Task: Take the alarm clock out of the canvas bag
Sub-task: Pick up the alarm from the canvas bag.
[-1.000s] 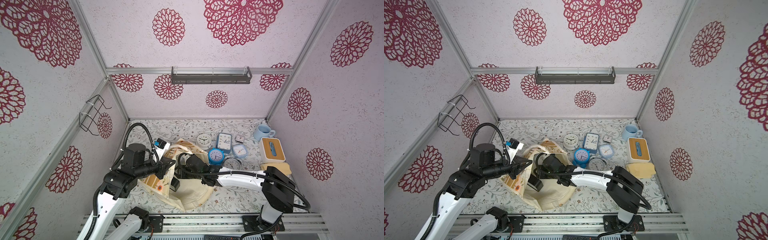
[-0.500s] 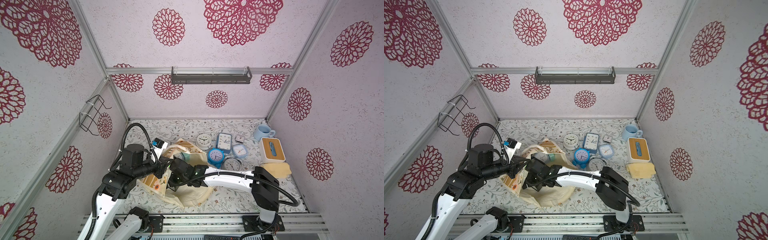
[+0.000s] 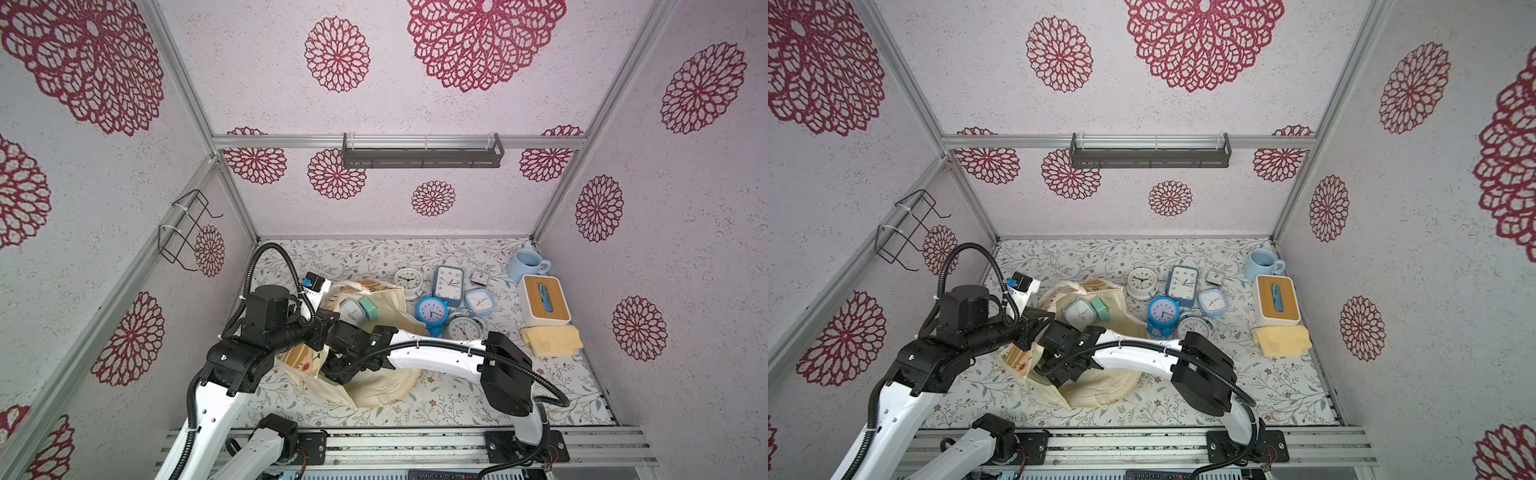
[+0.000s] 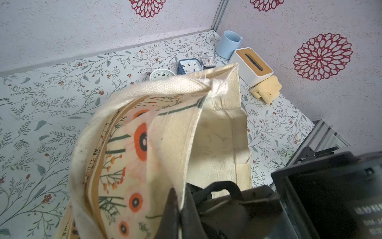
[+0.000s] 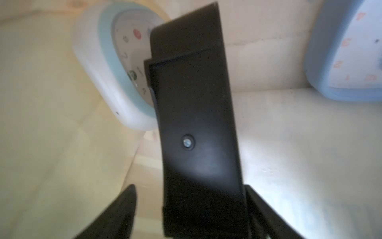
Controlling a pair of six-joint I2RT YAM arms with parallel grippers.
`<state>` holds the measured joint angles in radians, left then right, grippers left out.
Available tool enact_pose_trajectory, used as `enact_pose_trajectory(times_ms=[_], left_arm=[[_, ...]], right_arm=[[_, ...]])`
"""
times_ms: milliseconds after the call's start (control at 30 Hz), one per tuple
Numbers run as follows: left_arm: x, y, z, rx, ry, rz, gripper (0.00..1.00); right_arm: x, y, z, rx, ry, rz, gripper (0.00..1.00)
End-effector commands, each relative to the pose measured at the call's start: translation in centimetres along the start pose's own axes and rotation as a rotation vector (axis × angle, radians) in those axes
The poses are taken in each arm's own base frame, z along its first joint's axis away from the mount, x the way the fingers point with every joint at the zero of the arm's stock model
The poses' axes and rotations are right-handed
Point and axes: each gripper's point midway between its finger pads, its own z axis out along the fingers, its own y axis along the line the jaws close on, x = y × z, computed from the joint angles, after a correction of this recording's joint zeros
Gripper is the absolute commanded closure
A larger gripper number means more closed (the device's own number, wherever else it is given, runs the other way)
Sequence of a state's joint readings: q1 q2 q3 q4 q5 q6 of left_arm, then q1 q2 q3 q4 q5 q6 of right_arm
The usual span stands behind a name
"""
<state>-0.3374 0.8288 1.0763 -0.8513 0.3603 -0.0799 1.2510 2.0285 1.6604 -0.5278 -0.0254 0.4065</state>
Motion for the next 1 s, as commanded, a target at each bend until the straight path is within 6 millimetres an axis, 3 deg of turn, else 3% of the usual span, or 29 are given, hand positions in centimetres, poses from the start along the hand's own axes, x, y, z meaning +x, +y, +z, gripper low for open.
enact_pose_trajectory(times_ms=[0, 100, 233, 433, 633, 800, 867, 967], left_arm=[[-1.0, -3.3, -0.7, 0.167, -0.042, 0.038, 1.0], [-1.1, -3.6, -0.8, 0.178, -0.05, 0.044, 1.0], [-0.9, -3.8, -1.0, 0.19, -0.04, 0.083, 1.0], [-1.4, -3.2, -1.6, 0.138, -0.063, 0.14, 1.0], [-3.0, -0.3, -2.7, -0.059, -0.13, 0.097, 1.0], [-3.9, 2.4, -3.5, -0.222, -0.143, -0.003, 1.0], [-4.2, 2.2, -3.5, -0.213, -0.144, -0.015, 1.0], [-4.7, 2.1, -3.6, -0.204, -0.155, -0.029, 1.0]], right_arm=[[0.5, -0.4, 0.0, 0.013, 0.026, -0.015, 0.42], [0.0, -0.6, -1.0, 0.023, -0.013, -0.006, 0.52], [-0.9, -0.8, -4.3, 0.029, -0.096, 0.006, 0.63], [-0.9, -0.7, -12.2, -0.035, -0.209, 0.005, 0.69], [0.2, -1.5, -19.6, -0.08, -0.296, 0.028, 0.7], [-1.4, -5.1, -27.9, -0.118, -0.523, 0.183, 0.73], [-1.7, -8.1, -30.8, -0.101, -0.617, 0.292, 0.75], [-0.1, -13.9, -32.8, 0.017, -0.669, 0.47, 0.76]])
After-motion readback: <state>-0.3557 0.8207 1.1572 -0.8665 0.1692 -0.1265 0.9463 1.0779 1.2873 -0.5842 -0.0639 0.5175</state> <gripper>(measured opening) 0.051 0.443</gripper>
